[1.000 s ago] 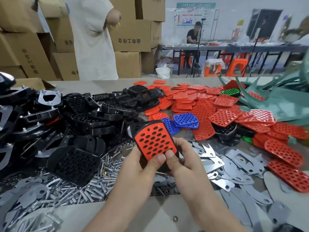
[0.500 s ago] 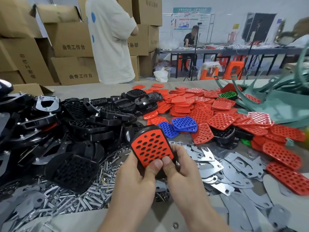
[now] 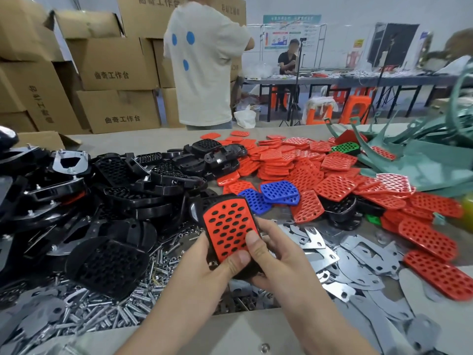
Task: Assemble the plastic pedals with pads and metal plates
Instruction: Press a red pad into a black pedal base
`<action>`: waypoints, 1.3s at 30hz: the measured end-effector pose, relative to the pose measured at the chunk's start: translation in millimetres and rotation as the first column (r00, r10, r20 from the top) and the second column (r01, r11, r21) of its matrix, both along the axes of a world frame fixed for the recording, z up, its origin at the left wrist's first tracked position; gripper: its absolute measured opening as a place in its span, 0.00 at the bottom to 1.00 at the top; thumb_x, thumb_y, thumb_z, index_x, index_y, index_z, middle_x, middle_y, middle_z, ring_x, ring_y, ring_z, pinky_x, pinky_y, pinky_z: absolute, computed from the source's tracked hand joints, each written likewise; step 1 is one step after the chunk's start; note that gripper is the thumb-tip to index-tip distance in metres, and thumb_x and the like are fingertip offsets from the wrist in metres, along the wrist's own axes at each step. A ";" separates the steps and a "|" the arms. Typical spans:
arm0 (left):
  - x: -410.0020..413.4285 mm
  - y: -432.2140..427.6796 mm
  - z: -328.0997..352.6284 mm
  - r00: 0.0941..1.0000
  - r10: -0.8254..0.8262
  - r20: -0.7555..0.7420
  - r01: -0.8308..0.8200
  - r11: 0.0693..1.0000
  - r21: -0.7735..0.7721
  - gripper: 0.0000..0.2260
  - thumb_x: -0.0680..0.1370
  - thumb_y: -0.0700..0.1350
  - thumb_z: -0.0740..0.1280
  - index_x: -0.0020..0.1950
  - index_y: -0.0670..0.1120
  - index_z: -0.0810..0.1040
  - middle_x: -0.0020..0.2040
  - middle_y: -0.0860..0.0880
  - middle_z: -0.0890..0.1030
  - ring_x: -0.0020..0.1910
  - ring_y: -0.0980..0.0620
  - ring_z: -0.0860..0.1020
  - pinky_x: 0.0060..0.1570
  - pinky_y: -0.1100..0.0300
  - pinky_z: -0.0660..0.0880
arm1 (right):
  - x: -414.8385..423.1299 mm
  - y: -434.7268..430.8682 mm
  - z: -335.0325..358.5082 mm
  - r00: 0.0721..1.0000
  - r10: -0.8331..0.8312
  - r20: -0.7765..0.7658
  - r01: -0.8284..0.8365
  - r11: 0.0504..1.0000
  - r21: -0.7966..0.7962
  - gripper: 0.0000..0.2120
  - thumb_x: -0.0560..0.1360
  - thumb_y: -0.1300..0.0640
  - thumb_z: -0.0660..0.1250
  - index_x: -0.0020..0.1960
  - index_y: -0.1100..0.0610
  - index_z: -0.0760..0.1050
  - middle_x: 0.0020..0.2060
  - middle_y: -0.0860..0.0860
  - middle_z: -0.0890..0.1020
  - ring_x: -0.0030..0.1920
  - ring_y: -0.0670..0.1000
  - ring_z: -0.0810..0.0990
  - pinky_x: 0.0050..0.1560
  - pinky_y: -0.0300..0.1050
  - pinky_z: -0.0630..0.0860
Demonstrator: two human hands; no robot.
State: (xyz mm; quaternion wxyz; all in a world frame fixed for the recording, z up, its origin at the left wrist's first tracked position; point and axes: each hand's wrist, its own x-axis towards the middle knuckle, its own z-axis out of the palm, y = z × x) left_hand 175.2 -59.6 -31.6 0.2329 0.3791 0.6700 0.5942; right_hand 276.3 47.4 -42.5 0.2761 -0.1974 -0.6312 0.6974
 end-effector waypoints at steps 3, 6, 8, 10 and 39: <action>-3.4 0.3 -7.3 1.000 -0.002 -0.021 0.000 0.998 -0.055 0.13 0.74 0.51 0.72 0.58 0.57 0.78 0.51 0.62 0.85 0.52 0.63 0.82 0.48 0.73 0.75 | -2.1 -0.2 -1.3 1.000 -0.013 0.008 0.012 0.999 0.050 0.06 0.80 0.51 0.68 0.51 0.42 0.83 0.49 0.50 0.87 0.53 0.55 0.86 0.59 0.62 0.81; -2.6 3.3 -15.4 0.996 0.033 -0.079 -0.039 0.996 -0.082 0.16 0.77 0.45 0.72 0.59 0.61 0.75 0.52 0.63 0.84 0.53 0.63 0.82 0.54 0.64 0.76 | -1.5 1.2 -4.0 0.999 -0.021 0.044 0.018 0.998 0.062 0.14 0.83 0.60 0.64 0.50 0.44 0.83 0.47 0.49 0.87 0.52 0.55 0.86 0.59 0.64 0.81; -2.4 4.0 -19.3 0.992 0.069 -0.106 -0.077 0.994 -0.083 0.18 0.77 0.43 0.72 0.57 0.64 0.74 0.51 0.62 0.84 0.52 0.62 0.82 0.55 0.58 0.75 | -1.3 0.9 -4.1 0.998 -0.015 0.059 0.012 0.998 0.058 0.13 0.83 0.61 0.64 0.51 0.46 0.83 0.47 0.50 0.87 0.52 0.57 0.86 0.58 0.65 0.81; -1.9 3.5 -20.1 0.989 0.094 -0.116 -0.103 0.992 -0.074 0.18 0.78 0.40 0.72 0.58 0.62 0.74 0.50 0.63 0.84 0.51 0.63 0.82 0.53 0.62 0.75 | -1.3 0.2 -4.8 0.998 -0.022 0.060 0.017 0.997 0.081 0.13 0.82 0.61 0.65 0.51 0.45 0.82 0.47 0.49 0.87 0.53 0.57 0.86 0.60 0.64 0.80; -6.3 4.0 -6.6 0.938 -0.014 0.346 -0.040 0.988 0.147 0.12 0.76 0.56 0.67 0.53 0.53 0.85 0.52 0.49 0.87 0.51 0.49 0.85 0.48 0.54 0.83 | -7.8 -7.1 -8.6 0.996 -0.087 0.009 0.086 0.993 0.078 0.17 0.79 0.66 0.69 0.63 0.48 0.79 0.52 0.41 0.87 0.56 0.44 0.85 0.63 0.46 0.80</action>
